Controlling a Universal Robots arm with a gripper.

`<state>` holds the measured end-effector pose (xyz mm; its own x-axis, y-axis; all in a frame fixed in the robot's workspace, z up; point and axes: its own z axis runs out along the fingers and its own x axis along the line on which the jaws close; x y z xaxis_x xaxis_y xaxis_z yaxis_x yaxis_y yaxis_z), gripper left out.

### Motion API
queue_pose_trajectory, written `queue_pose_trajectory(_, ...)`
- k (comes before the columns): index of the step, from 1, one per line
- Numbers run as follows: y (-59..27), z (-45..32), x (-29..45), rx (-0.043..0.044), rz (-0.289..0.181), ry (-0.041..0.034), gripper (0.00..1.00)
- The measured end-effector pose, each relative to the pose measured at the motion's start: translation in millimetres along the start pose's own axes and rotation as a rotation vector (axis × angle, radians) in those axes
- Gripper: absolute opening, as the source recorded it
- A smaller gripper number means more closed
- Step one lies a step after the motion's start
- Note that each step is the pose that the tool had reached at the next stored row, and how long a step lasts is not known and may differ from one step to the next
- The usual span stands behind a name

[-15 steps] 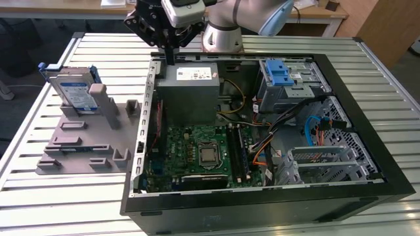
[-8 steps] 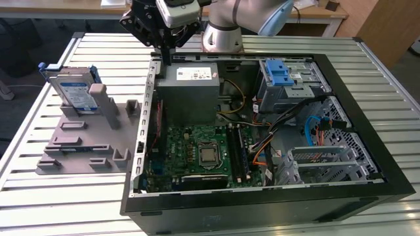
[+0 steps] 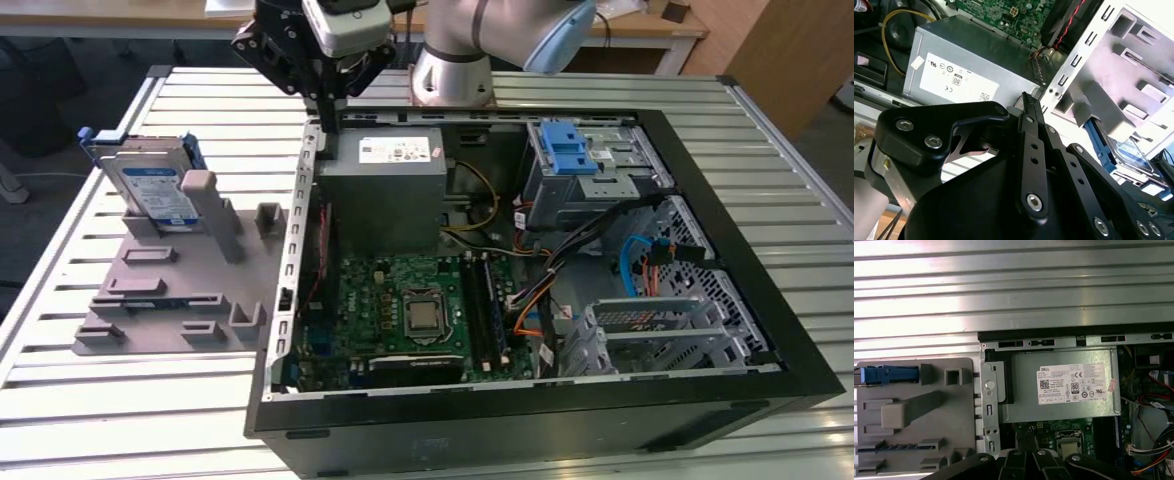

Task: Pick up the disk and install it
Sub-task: 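Reach for the disk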

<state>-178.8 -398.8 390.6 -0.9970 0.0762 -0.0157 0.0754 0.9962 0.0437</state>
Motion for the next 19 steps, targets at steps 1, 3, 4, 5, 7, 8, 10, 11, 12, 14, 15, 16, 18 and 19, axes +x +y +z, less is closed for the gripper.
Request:
queue_pose_trajectory(1,-0.1,0.1,1.2,0.0,0.0,0.0,0.11)
queue_pose_trajectory(3,-0.2,0.1,3.4,0.0,0.0,0.0002,0.11)
queue_pose_trajectory(4,-0.2,0.1,4.5,0.0,0.0,0.0003,0.11)
queue_pose_trajectory(5,-0.3,0.2,5.8,0.0,0.0,0.0004,0.11)
queue_pose_trajectory(7,-0.4,0.3,8.8,0.0,0.0,0.0006,0.11)
queue_pose_trajectory(8,-0.4,0.3,10.7,0.0001,0.0,0.0006,0.11)
queue_pose_trajectory(10,-0.4,0.4,14.1,0.0001,0.0,0.0008,0.11)
queue_pose_trajectory(11,-0.3,0.4,16.1,0.0001,0.0,0.0011,0.11)
queue_pose_trajectory(12,-0.1,0.5,18.4,0.0001,0.0,0.0015,0.11)
queue_pose_trajectory(14,0.5,0.5,22.9,0.0003,0.0,0.0034,0.11)
queue_pose_trajectory(15,1.1,0.6,25.0,0.0002,0.0,0.0044,0.11)
queue_pose_trajectory(16,1.6,0.6,27.3,0.0004,0.0,0.0057,0.11)
queue_pose_trajectory(18,2.2,0.6,31.5,0.0005,0.0,0.0067,0.11)
queue_pose_trajectory(19,2.3,0.6,33.3,0.0006,0.0,0.0072,0.11)
